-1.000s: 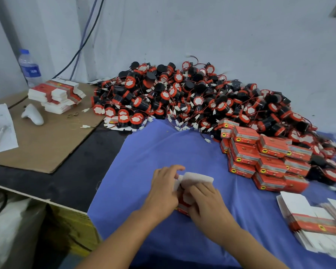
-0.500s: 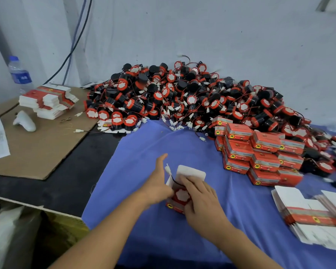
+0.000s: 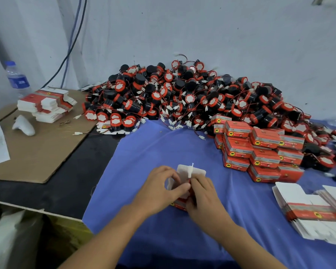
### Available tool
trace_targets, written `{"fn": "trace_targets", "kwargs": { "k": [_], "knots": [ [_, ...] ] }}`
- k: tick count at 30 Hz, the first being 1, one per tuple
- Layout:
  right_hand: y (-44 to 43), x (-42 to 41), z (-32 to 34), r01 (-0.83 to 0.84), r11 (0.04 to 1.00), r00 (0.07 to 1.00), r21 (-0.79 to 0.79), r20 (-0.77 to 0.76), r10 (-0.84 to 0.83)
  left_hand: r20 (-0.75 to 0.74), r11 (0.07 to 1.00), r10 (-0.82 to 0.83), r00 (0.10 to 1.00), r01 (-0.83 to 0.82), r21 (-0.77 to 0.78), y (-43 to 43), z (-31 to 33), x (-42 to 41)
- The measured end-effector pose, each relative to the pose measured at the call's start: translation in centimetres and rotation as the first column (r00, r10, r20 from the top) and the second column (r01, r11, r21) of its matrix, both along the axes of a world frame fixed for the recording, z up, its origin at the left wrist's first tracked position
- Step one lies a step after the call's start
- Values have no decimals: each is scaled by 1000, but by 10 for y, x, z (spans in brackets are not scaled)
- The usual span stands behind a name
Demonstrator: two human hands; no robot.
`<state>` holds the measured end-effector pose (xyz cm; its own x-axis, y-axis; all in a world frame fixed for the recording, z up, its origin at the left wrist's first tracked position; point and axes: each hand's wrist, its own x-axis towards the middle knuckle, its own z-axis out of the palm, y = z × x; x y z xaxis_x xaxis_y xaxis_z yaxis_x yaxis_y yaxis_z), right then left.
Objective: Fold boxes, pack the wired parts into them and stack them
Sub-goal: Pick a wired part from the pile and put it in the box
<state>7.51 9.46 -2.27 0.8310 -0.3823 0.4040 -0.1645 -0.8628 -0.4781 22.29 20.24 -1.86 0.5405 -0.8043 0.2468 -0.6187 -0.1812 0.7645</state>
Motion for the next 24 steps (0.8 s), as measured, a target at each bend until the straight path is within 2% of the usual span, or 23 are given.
{"fn": "trace_targets", "kwargs": {
  "k": [3,6,9,13,14,19,21,24],
  "knots": [
    [-2,-4,5,-32,999,999,5,-11,32,-30,999,27,999,-28,-17,-3,-1,-3],
    [-7,-6,7,-92,990,993,-107,-85,83,-132,1000,-21,991,18,-26,-5,3,-9],
    [-8,-10,6,-89,980,982,-176,-182,57,-94,997,47,994,-53,-58,-9,3,-17],
    [-6,-8,7,4,1000,999,-16,-38,-4,88,965,181,979,-160,-207,-9,9,-19],
    [-6,-6,8,36,999,999,-39,-37,-38,119,965,184,976,-157,-208,-8,12,-18],
    [1,-7,7,39,951,990,-308,-119,-79,227,994,107,968,-99,-47,-9,21,-15],
    [2,-7,4,31,943,989,-331,-128,-77,320,996,79,944,-88,12,-11,22,-15],
    [2,-6,7,72,943,979,-326,-158,-129,357,996,14,934,-45,77,-12,23,-11]
  ]
}}
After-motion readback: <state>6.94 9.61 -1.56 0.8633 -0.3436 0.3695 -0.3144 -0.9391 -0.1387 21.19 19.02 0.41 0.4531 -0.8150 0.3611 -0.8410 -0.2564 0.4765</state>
